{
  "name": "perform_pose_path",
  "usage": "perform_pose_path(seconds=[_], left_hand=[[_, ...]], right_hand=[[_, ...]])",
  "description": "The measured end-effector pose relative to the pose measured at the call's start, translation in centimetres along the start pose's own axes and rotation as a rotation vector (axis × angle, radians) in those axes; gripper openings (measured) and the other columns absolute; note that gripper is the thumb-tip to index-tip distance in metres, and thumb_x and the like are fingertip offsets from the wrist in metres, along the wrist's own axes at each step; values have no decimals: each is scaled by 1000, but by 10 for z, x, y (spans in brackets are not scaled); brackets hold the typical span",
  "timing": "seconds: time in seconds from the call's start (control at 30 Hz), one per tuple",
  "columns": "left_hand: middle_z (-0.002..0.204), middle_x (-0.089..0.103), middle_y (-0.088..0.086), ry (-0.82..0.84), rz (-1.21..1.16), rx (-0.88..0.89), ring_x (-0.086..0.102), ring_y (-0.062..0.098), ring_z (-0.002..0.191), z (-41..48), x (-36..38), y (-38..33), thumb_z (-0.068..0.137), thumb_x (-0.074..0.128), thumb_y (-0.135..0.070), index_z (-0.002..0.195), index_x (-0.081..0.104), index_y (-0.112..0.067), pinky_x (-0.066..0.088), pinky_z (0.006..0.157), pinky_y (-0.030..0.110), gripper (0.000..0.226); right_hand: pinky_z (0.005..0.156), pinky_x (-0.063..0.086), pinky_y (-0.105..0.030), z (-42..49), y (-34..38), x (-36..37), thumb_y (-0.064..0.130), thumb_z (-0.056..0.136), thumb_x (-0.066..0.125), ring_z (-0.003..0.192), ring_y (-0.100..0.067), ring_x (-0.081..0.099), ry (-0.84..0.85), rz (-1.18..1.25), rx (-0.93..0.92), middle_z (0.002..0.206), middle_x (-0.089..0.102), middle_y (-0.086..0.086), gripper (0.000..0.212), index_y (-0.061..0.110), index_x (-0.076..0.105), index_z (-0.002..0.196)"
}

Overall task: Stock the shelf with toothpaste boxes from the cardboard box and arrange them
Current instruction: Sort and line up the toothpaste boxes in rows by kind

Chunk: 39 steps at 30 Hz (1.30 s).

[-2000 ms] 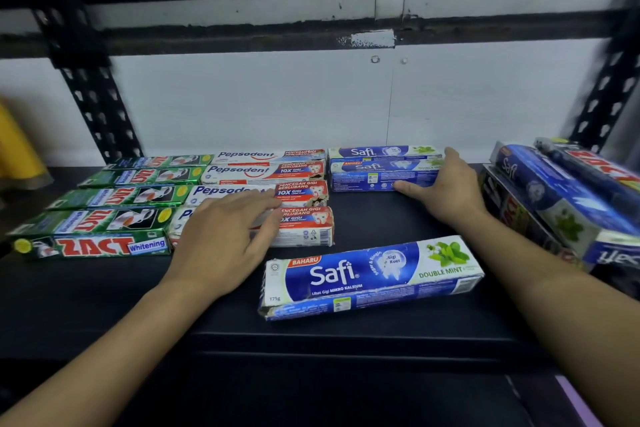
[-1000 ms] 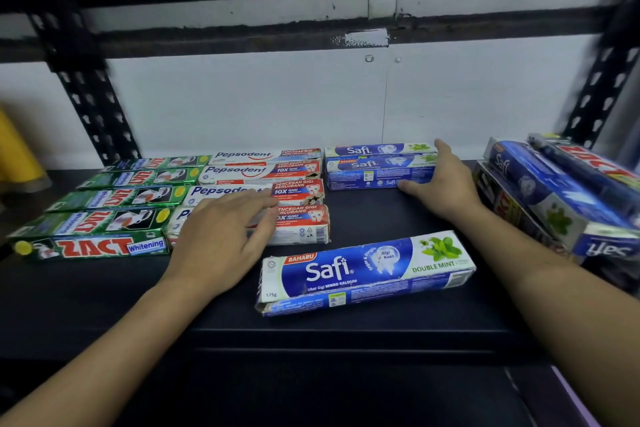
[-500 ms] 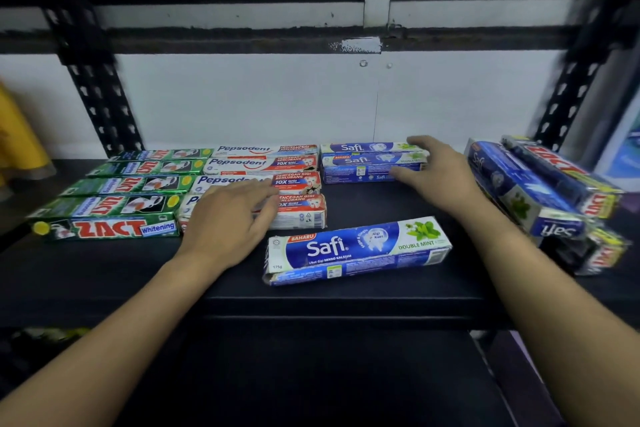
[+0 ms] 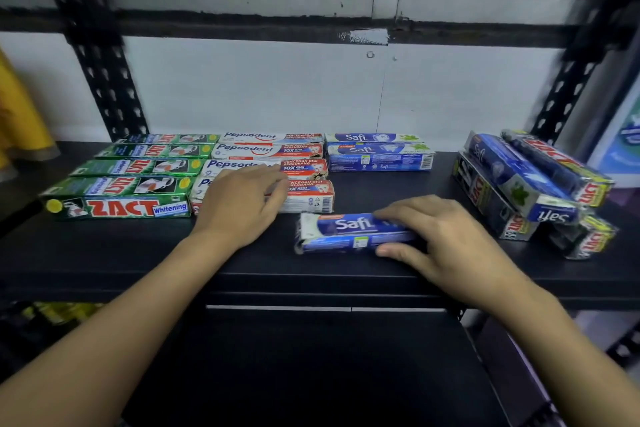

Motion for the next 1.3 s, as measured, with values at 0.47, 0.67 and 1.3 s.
perform_pose_path(seconds=[0.47, 0.67, 1.3], left_hand=[[97, 71, -5, -2, 23, 16, 63, 18, 89, 1, 2, 1, 101, 35, -42, 98, 67, -21, 42, 82, 34, 39], [101, 72, -7, -13, 3, 20, 64, 17, 93, 0, 0, 0, 101, 36, -42, 101, 69, -24, 44, 84, 35, 38], [137, 59, -7, -19, -41, 37, 50, 15, 133, 0, 4, 2, 97, 32, -52, 129, 65, -26, 37, 109, 40, 53]], right_hand=[[99, 43, -42, 14, -61, 1, 37, 84, 72, 112, -26, 57, -10, -13, 232, 124, 63, 0, 47, 21, 60, 126], [108, 33, -54, 44, -77, 14, 34, 88, 69, 122, -28, 53, 43, -51, 234, 129, 59, -1, 48, 23, 54, 132], [113, 12, -64, 61, -98, 38, 38, 100, 43, 147, -37, 16, 46, -274, 258, 160, 23, -9, 53, 28, 32, 151]])
Point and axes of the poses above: each hand's wrist, its own z-axis towards the middle knuckle, its own x-axis out of the palm, y = z × x, the point moved 4 cm from there along z, towards the middle knuckle
